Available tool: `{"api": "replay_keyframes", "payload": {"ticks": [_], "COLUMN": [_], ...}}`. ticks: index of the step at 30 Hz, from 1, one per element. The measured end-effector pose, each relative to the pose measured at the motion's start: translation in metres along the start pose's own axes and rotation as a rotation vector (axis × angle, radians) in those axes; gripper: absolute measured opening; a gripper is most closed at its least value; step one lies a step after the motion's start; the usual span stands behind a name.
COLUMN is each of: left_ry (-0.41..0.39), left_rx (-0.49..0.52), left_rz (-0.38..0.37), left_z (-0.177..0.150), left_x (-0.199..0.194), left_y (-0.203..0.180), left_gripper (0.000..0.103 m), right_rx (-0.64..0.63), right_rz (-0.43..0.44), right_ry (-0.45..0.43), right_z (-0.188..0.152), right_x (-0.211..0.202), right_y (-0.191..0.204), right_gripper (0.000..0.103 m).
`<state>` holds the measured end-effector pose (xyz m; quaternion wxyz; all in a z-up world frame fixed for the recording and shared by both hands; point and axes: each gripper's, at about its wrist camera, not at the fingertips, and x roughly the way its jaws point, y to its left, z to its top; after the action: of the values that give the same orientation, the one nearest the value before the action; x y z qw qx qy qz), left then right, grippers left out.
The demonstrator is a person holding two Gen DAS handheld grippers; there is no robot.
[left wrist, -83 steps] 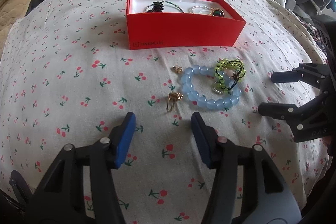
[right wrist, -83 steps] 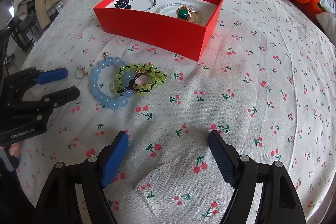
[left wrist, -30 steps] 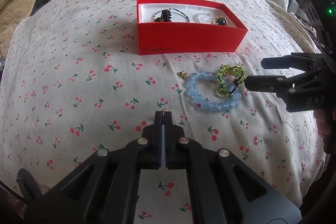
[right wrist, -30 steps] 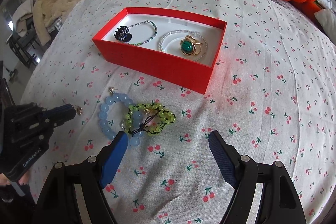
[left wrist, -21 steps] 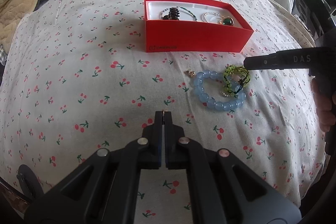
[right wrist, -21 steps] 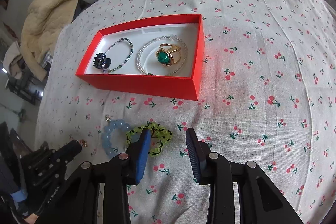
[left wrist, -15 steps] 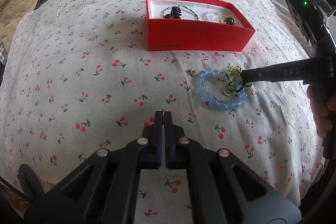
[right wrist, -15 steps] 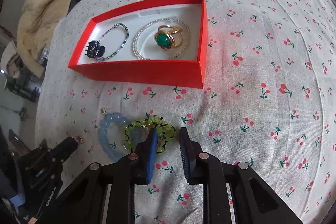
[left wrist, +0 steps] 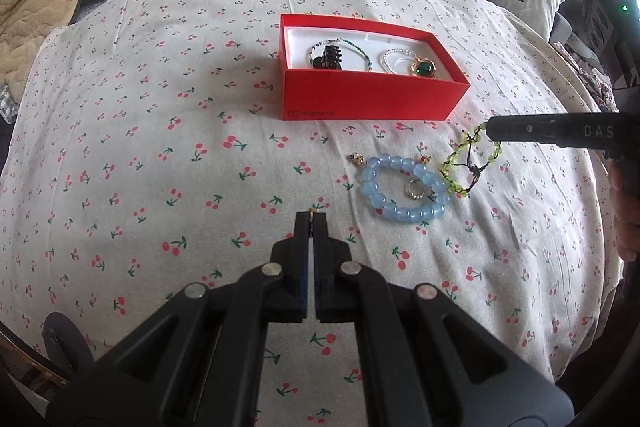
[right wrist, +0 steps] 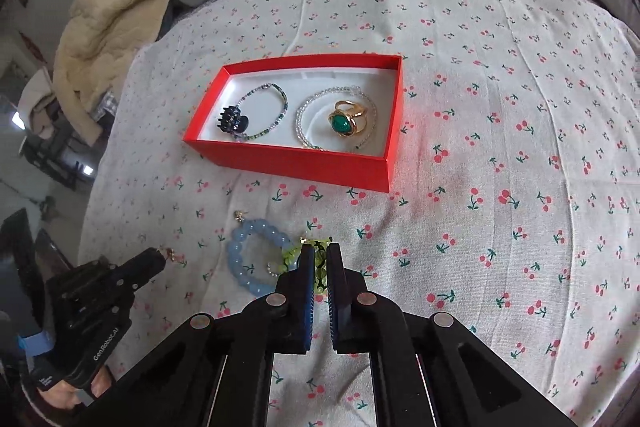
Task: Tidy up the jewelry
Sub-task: 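Close right tool on the thin green beaded bracelet while left tool holds the earring, then carry earring and green bracelet into the red box and open both tools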
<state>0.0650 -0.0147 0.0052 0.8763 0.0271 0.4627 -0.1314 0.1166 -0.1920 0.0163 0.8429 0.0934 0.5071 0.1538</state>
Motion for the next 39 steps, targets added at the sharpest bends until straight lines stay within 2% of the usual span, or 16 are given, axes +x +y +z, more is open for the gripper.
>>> {"api": "replay_keyframes", "payload": {"ticks": [7, 14, 39], "left_ry": [-0.039, -0.063, -0.141], "left_rx": [0.005, 0.002, -0.110], "left_rz": [-0.026, -0.035, -0.089], "left_z": [0.007, 0.013, 0.074], "left_x": [-0.017, -0.024, -0.001], "left_y": [-0.005, -0.008, -0.002], "left_gripper": [0.002, 0.002, 0.002], "right_rx": [-0.019, -0.010, -0.011], "right_rz": [0.025, 0.025, 0.012], "right_ry": [-0.068, -0.096, -0.223], "right_z": [0.008, 0.013, 0.053], "right_x": [-0.026, -0.031, -0.020], "right_y": [0.014, 0.018, 0.023], "right_gripper": [0.006, 0.006, 0.006]}}
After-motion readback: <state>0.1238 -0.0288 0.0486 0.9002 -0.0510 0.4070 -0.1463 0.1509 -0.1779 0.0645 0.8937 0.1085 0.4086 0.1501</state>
